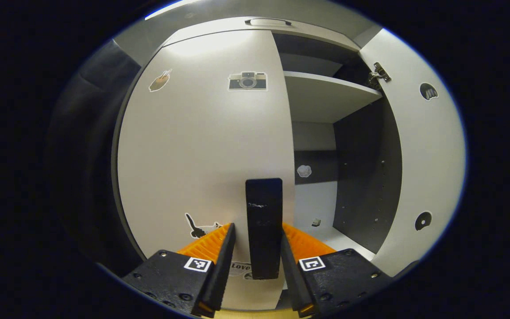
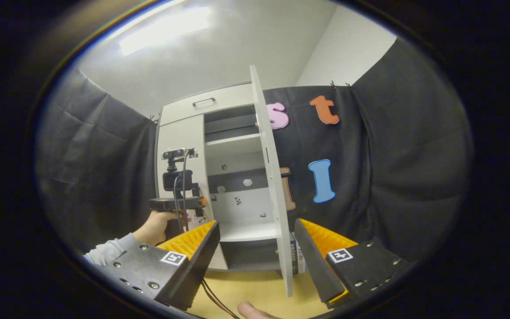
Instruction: Open the right door of the double-door shoe cabinet with the right hand, and open the left door with the left hand.
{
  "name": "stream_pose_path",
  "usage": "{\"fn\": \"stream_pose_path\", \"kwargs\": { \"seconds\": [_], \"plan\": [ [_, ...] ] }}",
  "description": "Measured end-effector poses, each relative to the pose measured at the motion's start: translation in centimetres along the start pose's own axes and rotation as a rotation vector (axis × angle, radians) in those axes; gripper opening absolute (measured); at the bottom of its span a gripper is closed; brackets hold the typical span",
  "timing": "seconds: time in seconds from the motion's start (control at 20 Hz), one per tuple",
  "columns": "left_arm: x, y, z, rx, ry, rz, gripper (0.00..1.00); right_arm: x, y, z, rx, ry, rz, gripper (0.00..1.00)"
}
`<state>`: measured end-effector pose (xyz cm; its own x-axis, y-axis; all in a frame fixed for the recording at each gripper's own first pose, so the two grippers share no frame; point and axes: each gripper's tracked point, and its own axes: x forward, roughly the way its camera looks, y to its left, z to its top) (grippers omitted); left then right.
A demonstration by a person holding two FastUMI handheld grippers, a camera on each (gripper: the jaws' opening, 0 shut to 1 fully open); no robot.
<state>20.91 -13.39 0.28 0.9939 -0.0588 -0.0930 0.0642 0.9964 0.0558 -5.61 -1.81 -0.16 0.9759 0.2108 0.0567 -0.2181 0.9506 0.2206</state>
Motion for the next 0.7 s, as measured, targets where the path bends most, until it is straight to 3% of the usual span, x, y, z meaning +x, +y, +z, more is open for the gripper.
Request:
{"fn": "stream_pose_path", "kwargs": {
  "seconds": [0.2,0.4,0.7],
  "plan": [
    [-0.1,-0.4,-0.3,-0.005,0.026,-0.009,0.32,0.4,1.2,-0.3,0.006,0.032,0.019,1.00],
    [-0.8,-0.3,-0.4,-0.038,0.036,-0.044,0.29,0.8,2.0,0.0,-0.009,0.041,0.014,1.00],
    [-5.6,1.0,-0.4,-0.031,0.064,-0.068,0.23,1.1,3.0,-0.3,-0.035,0.040,-0.003,1.00]
  ]
}}
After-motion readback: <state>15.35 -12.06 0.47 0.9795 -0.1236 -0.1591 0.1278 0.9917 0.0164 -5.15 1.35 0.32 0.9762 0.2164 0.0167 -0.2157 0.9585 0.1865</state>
